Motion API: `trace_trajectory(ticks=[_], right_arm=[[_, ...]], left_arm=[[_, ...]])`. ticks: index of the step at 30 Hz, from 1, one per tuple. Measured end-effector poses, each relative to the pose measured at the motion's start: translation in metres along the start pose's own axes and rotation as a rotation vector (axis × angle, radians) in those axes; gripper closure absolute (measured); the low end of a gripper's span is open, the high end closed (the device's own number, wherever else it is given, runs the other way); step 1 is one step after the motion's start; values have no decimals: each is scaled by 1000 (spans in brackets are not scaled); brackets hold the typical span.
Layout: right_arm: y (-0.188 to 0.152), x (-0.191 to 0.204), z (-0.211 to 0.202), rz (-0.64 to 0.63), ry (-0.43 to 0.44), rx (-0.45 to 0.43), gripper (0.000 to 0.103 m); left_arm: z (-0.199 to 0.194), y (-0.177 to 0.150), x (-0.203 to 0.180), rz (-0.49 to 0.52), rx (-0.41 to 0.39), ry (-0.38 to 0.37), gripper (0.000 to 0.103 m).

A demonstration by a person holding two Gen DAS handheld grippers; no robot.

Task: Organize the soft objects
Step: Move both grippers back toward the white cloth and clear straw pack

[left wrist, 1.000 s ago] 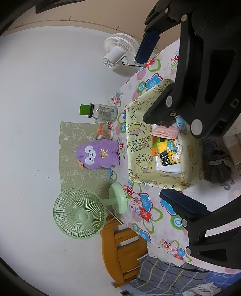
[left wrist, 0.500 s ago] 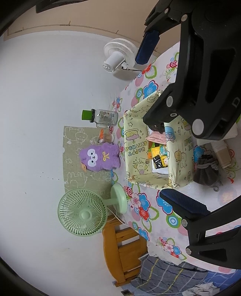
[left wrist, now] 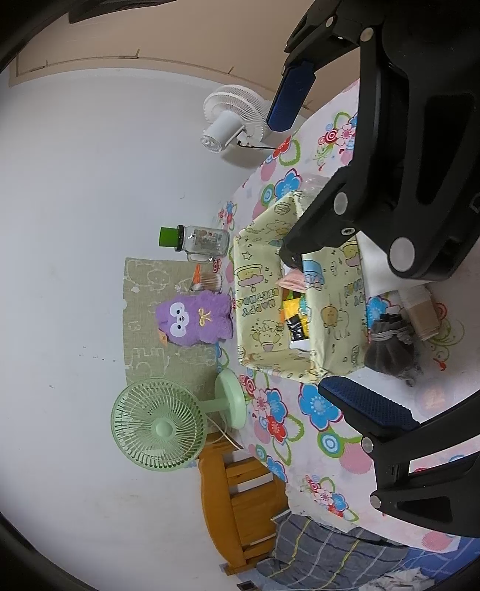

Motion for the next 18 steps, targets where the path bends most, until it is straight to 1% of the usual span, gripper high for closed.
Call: trace_trajectory(ticks=[4, 6, 9, 18], right_arm=[[-7, 0, 2, 20, 2, 18, 5], [-11, -1, 3, 36, 23, 32, 5], [-17, 1, 3, 32, 19, 26, 5], [-36, -2, 14, 55, 25, 62, 5]], left_arm=[[1, -6, 2, -8, 20, -8, 10], [1, -9, 3, -15, 25, -5, 11], [2, -15, 3, -14, 35, -5, 11], [14, -32, 0, -16, 82, -8, 11]])
Point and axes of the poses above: each gripper's, at about its wrist camera, not at the fingertips, and z roughly the way its jaws point, x to its left, y to its top, the point moved 1 cm from there along z, roughly the way its jaws point, and after that the axes turned 3 degrees about -z, right-handed, at the moved point
